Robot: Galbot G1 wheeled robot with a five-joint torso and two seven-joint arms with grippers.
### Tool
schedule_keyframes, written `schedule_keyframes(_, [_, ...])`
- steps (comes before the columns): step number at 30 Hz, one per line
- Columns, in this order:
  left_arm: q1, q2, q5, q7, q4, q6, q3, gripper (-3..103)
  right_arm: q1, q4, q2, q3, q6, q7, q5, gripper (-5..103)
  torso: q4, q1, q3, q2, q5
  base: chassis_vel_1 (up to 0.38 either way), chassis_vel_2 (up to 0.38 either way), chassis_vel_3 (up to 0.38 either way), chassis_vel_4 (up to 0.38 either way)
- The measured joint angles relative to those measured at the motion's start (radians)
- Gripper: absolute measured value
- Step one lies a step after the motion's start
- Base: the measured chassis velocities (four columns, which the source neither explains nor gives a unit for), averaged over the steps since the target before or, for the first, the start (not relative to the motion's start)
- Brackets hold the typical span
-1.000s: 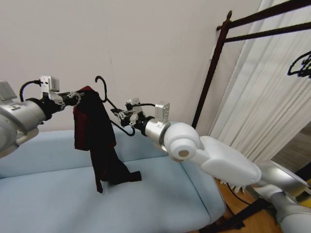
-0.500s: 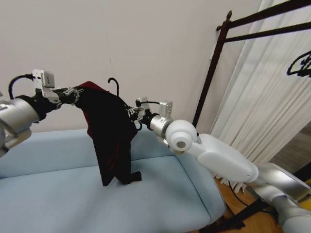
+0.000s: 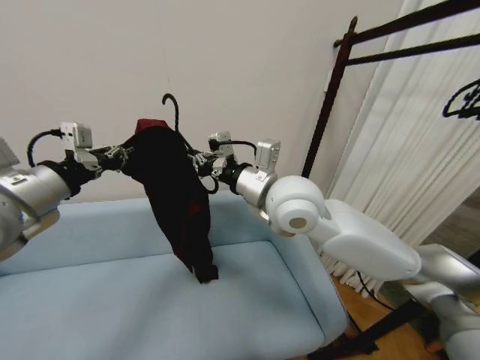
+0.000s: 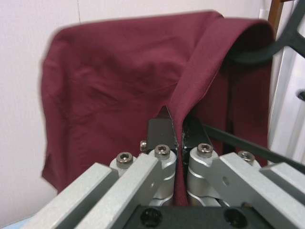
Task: Pick up the clothes from the sofa and hang them on the clothes hanger.
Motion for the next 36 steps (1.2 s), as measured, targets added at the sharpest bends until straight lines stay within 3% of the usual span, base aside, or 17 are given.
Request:
schedule_keyframes(19, [0.008,-0.069,0.078,0.007,-0.014,-0.008,0.045,0,0.069,-0.039,-0.035,-0.006,-0.021,-0.048,0.063,2,-0.0001,0.0,0.0,0.0,0.0,0.0,0.0,0.0,0.0])
schedule_keyframes(31, [0.004,-0.07,0.085,0.022,0.015,-0.013,0.033,0,0.048,-0.03,-0.109,-0.007,-0.03,-0.077,0.064,2,-0.0003,0.0,0.0,0.0,0.0001,0.0,0.0,0.0,0.0])
schedule_keyframes(36, [0.002,-0.068,0.085,0.024,0.008,-0.015,0.041,0,0.043,-0.03,-0.099,-0.003,-0.029,-0.073,0.06,2,-0.0002,0.0,0.0,0.0,0.0001,0.0,0.0,0.0,0.0])
